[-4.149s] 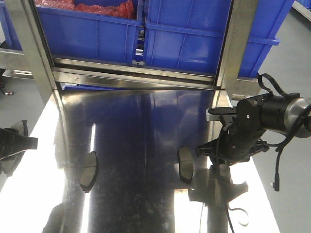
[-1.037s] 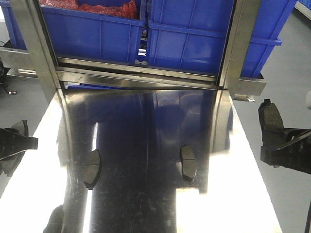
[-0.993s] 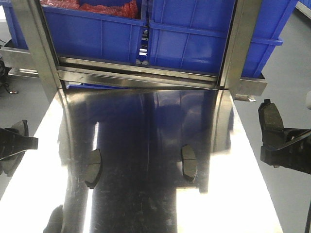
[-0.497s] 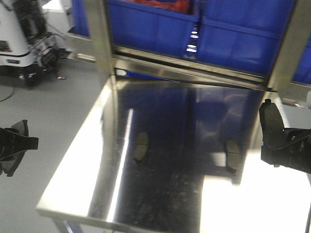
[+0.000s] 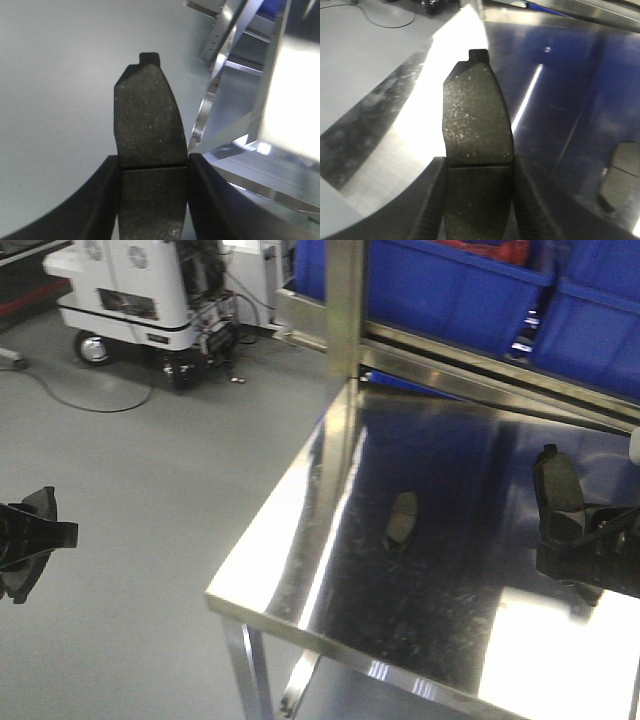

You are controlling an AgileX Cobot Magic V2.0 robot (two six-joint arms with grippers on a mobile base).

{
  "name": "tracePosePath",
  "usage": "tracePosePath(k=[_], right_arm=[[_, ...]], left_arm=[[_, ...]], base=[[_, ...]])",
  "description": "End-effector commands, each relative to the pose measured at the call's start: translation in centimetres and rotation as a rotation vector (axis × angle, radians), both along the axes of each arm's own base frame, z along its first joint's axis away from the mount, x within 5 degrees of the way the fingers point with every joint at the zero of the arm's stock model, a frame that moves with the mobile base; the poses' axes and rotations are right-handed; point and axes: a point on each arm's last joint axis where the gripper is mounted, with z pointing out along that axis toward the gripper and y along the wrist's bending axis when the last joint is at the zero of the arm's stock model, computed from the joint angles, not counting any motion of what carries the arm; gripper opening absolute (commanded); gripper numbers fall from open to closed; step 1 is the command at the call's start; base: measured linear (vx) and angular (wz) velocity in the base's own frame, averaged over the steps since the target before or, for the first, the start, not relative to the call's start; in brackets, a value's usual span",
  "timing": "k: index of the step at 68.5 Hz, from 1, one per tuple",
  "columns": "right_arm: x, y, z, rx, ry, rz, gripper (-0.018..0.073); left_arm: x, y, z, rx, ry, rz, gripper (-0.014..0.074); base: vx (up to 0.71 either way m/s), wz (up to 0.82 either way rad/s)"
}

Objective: Move and align brake pads A on conveyor
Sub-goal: 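Turn the base away from the table holding both pads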

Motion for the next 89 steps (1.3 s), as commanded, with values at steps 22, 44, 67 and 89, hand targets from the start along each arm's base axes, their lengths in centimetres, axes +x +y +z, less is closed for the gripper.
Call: tracePosePath(k=[22,44,67,89], right_arm=[[0.33,0.1,1.92,0.025,-0.131,0.011,0.0096],[0.33,0.1,1.92,0.025,-0.131,0.011,0.0096],[0.33,0.1,1.92,0.025,-0.131,0.011,0.0096],[0.33,0.1,1.92,0.025,-0.131,0.011,0.0096]], left_arm=[[0.35,-0.14,1.79,-0.019,-0.114,0.004,0.0076],[0.35,-0.14,1.79,-0.019,-0.114,0.004,0.0076],[0.35,-0.14,1.79,-0.019,-0.114,0.004,0.0076],[0.35,-0.14,1.79,-0.019,-0.114,0.004,0.0076]], base=[[-0.11,0.48],[-0.09,0.56],[-0.05,0.58],[0.01,0.52]])
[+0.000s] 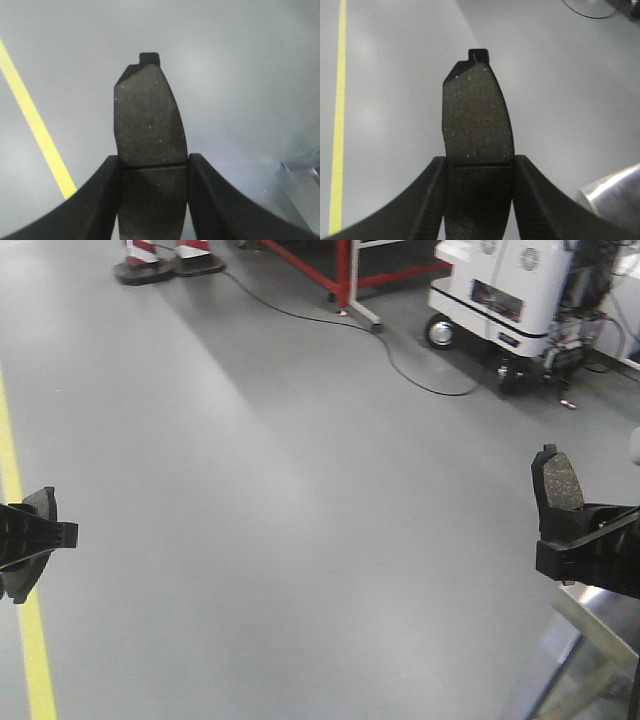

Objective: Move and align brake pads A on conveyor
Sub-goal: 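Turn the base away from the table holding both pads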

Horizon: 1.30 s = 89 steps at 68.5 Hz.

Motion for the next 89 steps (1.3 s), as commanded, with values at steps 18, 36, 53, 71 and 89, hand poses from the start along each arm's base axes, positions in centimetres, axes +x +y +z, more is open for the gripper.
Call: tracePosePath(k=[18,36,53,71,89], right_arm=[[0.33,0.1,1.92,0.025,-0.131,0.011,0.0096],[0.33,0.1,1.92,0.025,-0.131,0.011,0.0096],[0.33,0.1,1.91,0.025,-0.13,0.011,0.0096],[0.33,0.1,1.91,0.025,-0.13,0.011,0.0096],[0.33,0.1,1.91,0.025,-0.13,0.011,0.0096]], left_arm=[[0.36,-0.14,1.78,-0.019,-0.113,0.004,0.0076],[0.36,-0.14,1.78,-0.019,-0.113,0.004,0.0076],[0.36,-0.14,1.78,-0.019,-0.113,0.004,0.0076],[0.36,-0.14,1.78,-0.019,-0.113,0.004,0.0076],[0.35,-0.14,1.77,-0.019,-0.112,0.004,0.0076]], base=[[0.11,0.43],[0.17,0.46],[0.2,0.39],[0.23,0.33],[0.26,0.23]])
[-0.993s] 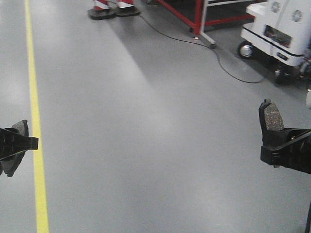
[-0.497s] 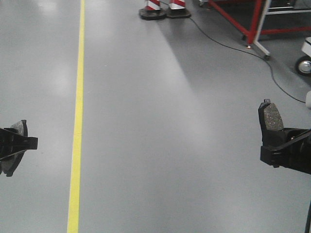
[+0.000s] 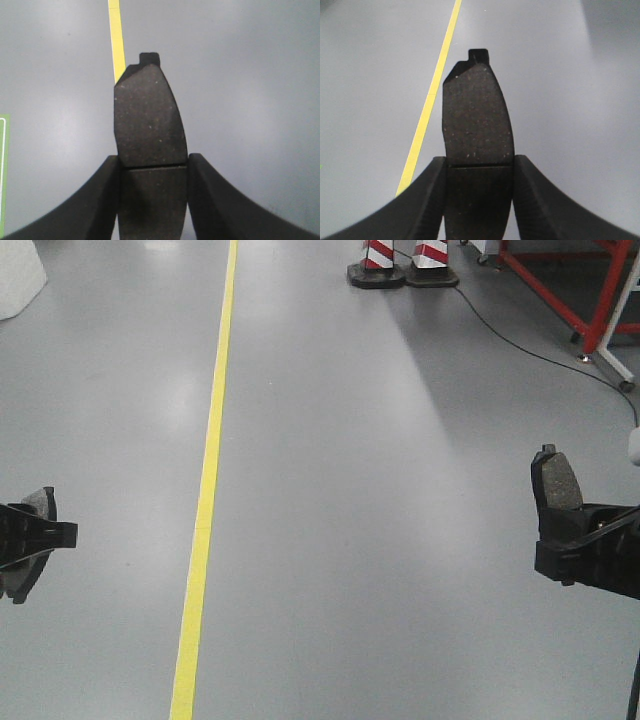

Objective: Move and align brake pads A on conveyor
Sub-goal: 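Turn the base away from the table holding both pads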

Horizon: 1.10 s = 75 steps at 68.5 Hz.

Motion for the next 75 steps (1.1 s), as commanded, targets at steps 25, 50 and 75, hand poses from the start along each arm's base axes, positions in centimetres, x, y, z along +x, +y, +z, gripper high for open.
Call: tracePosePath(k=[25,50,75], right_arm=[[0.33,0.1,1.91,0.025,-0.13,0.011,0.0096],[0.33,0.1,1.91,0.025,-0.13,0.011,0.0096],[0.33,0.1,1.91,0.025,-0.13,0.011,0.0096]], left_arm=[[0.36,-0.14,1.77,-0.019,-0.113,0.004,0.0076],[0.36,-0.14,1.77,-0.019,-0.113,0.004,0.0076],[0.36,-0.14,1.77,-0.019,-0.113,0.004,0.0076]], base=[[0.34,-0.02],[0.4,-0.04],[0.46,0.04]])
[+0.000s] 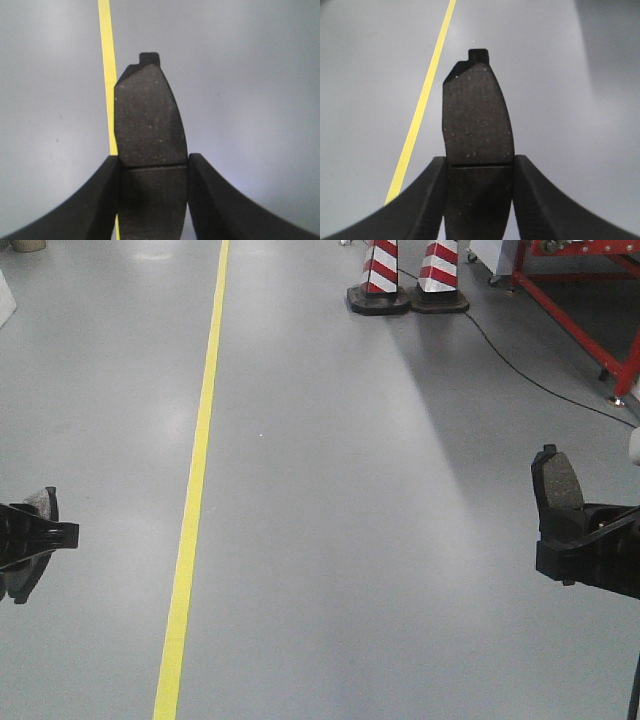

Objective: Move and align brake pads A on conveyor
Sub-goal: 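Turn the base away from the table holding both pads, then drive forward past the red-and-white cones toward the conveyor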

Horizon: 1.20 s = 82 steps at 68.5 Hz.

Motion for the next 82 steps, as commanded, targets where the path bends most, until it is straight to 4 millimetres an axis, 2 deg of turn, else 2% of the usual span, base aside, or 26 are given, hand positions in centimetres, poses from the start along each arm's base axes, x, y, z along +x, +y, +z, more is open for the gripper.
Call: tracePosePath(k=[1,82], right_arm=[[0.33,0.1,1.91,0.025,-0.13,0.011,0.0096],[0.33,0.1,1.91,0.025,-0.13,0.011,0.0096]], left_arm=[[0.36,-0.14,1.77,-0.019,-0.113,0.004,0.0076],[0.36,-0.14,1.78,-0.019,-0.114,0.004,0.0076]], base=[[0.49,0.06],[0.54,0.05]])
